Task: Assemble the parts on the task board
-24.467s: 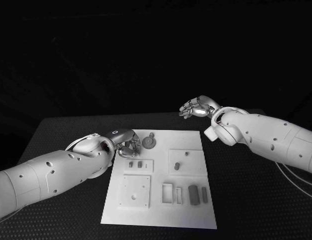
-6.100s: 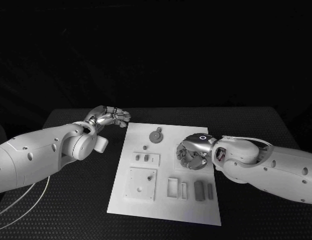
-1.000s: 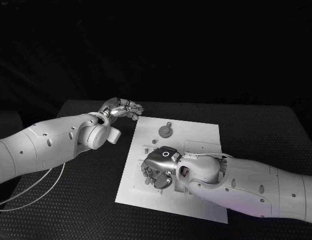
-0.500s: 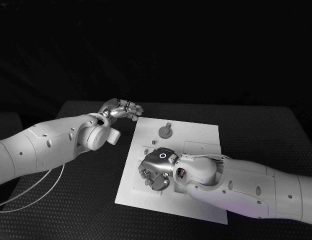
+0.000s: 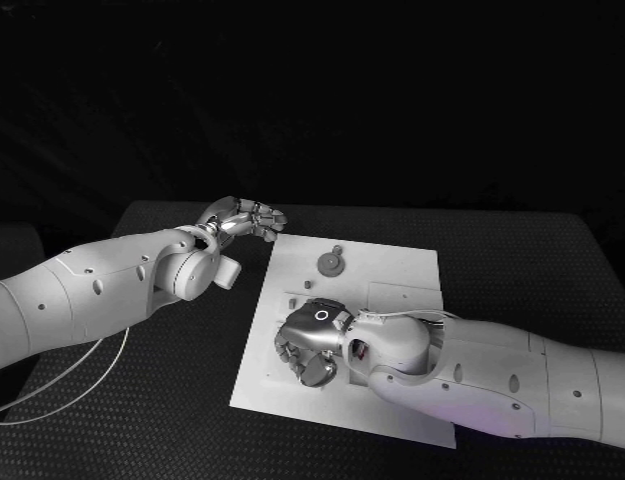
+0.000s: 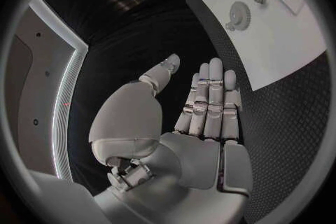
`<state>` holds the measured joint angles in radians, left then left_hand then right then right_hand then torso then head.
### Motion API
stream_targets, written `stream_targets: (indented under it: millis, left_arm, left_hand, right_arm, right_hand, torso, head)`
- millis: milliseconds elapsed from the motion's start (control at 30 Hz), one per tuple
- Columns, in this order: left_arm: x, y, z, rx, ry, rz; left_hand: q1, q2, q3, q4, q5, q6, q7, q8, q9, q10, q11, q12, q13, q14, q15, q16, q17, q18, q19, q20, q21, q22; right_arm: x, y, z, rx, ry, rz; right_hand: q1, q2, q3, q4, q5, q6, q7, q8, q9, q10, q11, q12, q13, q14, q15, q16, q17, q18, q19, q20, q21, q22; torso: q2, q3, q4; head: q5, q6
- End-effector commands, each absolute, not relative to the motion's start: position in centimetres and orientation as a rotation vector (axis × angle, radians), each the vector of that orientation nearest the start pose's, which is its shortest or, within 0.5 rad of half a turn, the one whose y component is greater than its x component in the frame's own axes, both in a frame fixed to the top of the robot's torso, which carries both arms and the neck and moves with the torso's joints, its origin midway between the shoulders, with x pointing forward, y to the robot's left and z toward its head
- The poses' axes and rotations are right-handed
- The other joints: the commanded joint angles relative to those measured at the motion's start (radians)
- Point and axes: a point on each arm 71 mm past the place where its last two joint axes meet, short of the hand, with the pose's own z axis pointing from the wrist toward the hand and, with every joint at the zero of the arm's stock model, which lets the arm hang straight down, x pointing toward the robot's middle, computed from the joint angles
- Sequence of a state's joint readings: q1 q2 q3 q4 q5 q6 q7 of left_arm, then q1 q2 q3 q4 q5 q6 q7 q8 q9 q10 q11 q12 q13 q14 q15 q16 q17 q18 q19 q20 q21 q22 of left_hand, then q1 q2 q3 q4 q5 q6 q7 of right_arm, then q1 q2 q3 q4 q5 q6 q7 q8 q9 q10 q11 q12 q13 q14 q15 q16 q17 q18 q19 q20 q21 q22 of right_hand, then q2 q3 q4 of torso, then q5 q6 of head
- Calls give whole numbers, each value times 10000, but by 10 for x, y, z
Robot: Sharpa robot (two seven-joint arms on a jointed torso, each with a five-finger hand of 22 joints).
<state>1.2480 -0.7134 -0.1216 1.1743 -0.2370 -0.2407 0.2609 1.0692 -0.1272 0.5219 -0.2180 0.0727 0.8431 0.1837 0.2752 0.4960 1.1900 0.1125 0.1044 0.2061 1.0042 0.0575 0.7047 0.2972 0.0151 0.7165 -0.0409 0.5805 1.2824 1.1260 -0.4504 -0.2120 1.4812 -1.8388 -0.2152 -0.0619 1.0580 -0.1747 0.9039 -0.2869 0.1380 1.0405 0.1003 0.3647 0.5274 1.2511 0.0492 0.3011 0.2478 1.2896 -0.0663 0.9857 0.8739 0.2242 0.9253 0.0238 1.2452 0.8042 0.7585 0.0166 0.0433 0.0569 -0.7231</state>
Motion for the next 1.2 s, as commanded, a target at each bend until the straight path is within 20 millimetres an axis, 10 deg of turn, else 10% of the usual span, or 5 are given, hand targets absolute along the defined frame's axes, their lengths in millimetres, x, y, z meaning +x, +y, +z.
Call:
stream_targets:
  millis: [33, 500, 1200]
  left_arm:
    - [546, 245, -204, -9210, 15815, -12375]
    - [546, 247, -205, -9278, 15848, -12278]
    - [546, 250, -205, -9311, 15832, -12206]
  left_hand:
    - [29, -3, 1, 64, -1, -76, -2, 22, -13, 43, 23, -46, -15, 88, -8, -41, 13, 130, 81, -16, -61, 11]
    - [19, -15, -5, 78, -4, -93, 5, 19, -20, 37, 28, -56, -19, 90, -7, -56, 37, 128, 82, -15, -72, 19]
    - [17, -32, -8, 91, -10, -86, 0, 33, -22, 36, 30, -66, -23, 82, -1, -84, 68, 118, 57, -8, -99, 33]
  right_arm:
    - [394, -10, -277, -8912, 17064, 8470]
    - [399, -16, -274, -8131, 16861, 8719]
    - [407, -44, -252, -6298, 16131, 9501]
  right_hand:
    - [-245, -131, -418, -16, 201, -151, 94, -104, -31, -17, -91, -42, -43, -160, -38, -27, -39, 376, -134, 6, 40, 16]
    - [-286, -750, -1828, -20, 346, -1593, 731, -950, -399, -1588, 494, -785, -633, -349, 515, 7, -180, 376, -373, 89, -86, 39]
    - [-409, -1007, -2637, 16, 490, -2075, 912, -1083, -581, -2132, 704, -802, -1059, -542, 723, 295, -178, 376, -379, 157, 19, 157]
  torso:
    - [3, 19, -13]
    - [3, 20, -6]
    - [-1, 32, -3]
  head:
    - [18, -20]
    - [-7, 21]
    - [-100, 117]
